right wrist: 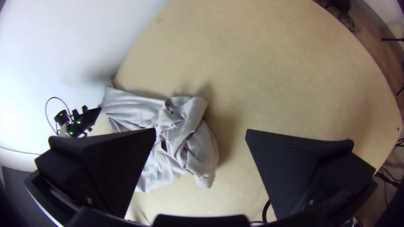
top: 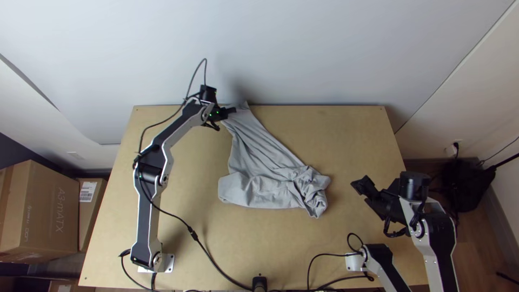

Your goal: Fold the t-shirt

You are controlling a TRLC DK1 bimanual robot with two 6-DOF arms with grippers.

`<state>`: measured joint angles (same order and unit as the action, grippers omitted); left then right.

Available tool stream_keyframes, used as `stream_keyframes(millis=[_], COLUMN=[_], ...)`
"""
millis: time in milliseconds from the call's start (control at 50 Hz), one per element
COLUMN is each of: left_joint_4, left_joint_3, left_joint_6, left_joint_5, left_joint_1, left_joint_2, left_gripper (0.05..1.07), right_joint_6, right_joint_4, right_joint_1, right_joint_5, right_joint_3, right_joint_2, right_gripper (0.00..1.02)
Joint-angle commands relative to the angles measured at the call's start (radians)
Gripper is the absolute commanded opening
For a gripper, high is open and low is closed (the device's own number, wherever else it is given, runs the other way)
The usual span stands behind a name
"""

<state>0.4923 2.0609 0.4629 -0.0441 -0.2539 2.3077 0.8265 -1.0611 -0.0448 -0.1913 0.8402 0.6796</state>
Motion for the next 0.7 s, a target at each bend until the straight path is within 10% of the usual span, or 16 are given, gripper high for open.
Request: stream_keyframes(millis=[0,360,680], left_joint_4=[0.023,0.117,0.118], left_joint_3=[0.022,-0.001,-0.03], left_joint_6=[-0.009,-0.036,-0.038], left_joint_5=[0.003,0.003,0.003], left_joint_1=[0.05,0.087,0.074], left_joint_2=[-0.134,-0.26,-0.295], left_gripper=[0.08,0.08,0.08], right_joint_6=[0.026,0.089,0.072], right_joint_4=[-0.016,-0.023,0.256], right_joint_1=[-0.003,-0.096,-0.121], right_joint_5=[0.003,-0.146,-0.152], right_joint_3=[-0.056,-0.013,0.03], right_joint_2=[0.006,0.173,0.457], right_gripper=[0.98,0.92,0.92])
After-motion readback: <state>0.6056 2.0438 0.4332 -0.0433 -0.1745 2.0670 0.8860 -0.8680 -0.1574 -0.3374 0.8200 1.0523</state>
